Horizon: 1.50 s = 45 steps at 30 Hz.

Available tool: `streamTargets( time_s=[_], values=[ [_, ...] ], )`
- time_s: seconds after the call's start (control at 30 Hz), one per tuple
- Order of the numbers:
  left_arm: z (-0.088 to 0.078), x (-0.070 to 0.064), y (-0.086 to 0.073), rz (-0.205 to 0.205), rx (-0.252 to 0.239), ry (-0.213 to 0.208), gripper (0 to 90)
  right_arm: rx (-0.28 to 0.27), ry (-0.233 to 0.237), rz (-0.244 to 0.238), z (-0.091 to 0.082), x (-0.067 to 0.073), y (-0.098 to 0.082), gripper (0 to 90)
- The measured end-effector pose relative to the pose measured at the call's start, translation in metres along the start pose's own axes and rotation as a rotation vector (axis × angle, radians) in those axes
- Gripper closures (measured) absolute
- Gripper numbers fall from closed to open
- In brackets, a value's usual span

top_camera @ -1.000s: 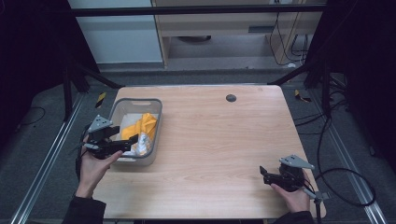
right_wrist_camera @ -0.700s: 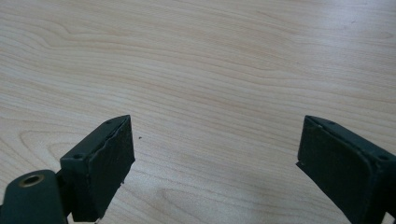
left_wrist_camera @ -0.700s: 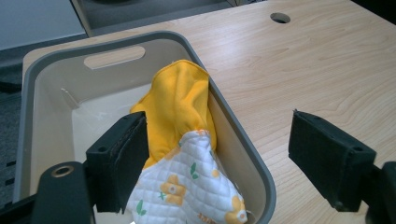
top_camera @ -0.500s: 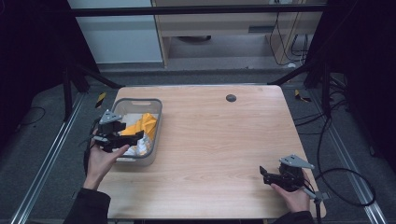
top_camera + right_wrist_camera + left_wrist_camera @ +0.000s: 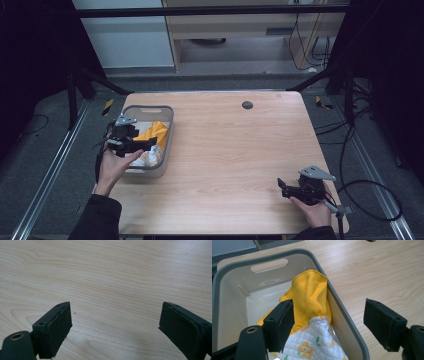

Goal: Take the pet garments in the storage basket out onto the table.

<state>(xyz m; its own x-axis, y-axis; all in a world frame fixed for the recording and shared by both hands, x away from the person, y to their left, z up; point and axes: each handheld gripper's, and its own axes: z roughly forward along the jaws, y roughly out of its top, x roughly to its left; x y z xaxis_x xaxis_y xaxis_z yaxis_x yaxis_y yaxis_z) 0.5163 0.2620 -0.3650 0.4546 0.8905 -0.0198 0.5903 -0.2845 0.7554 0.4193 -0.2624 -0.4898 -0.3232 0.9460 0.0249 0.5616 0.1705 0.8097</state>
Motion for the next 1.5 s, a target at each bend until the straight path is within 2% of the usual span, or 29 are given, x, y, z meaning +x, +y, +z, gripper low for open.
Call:
streamTargets(
  time_s=[0.4, 0.67, 0.83, 1.07, 1.5],
  values=[
    [0.016, 0.003, 0.001, 0.002, 0.092, 0.014, 29.6, 0.007, 0.005, -0.007, 0.001, 0.000, 0.000, 10.7],
    [0.024, 0.003, -0.001, -0.002, 0.130, 0.020, 33.6, 0.009, 0.007, -0.008, 0.002, 0.000, 0.000, 10.7],
    [0.029, 0.005, -0.004, -0.030, 0.169, 0.014, 38.9, 0.012, 0.008, -0.010, 0.002, 0.000, 0.000, 10.7],
    [0.034, 0.005, -0.008, -0.035, 0.191, 0.011, 42.0, 0.013, 0.009, -0.009, 0.002, 0.000, 0.000, 10.7],
    [0.044, 0.005, -0.014, -0.042, 0.267, -0.001, 46.8, 0.019, 0.011, -0.011, 0.003, 0.001, 0.000, 10.6]
  ],
)
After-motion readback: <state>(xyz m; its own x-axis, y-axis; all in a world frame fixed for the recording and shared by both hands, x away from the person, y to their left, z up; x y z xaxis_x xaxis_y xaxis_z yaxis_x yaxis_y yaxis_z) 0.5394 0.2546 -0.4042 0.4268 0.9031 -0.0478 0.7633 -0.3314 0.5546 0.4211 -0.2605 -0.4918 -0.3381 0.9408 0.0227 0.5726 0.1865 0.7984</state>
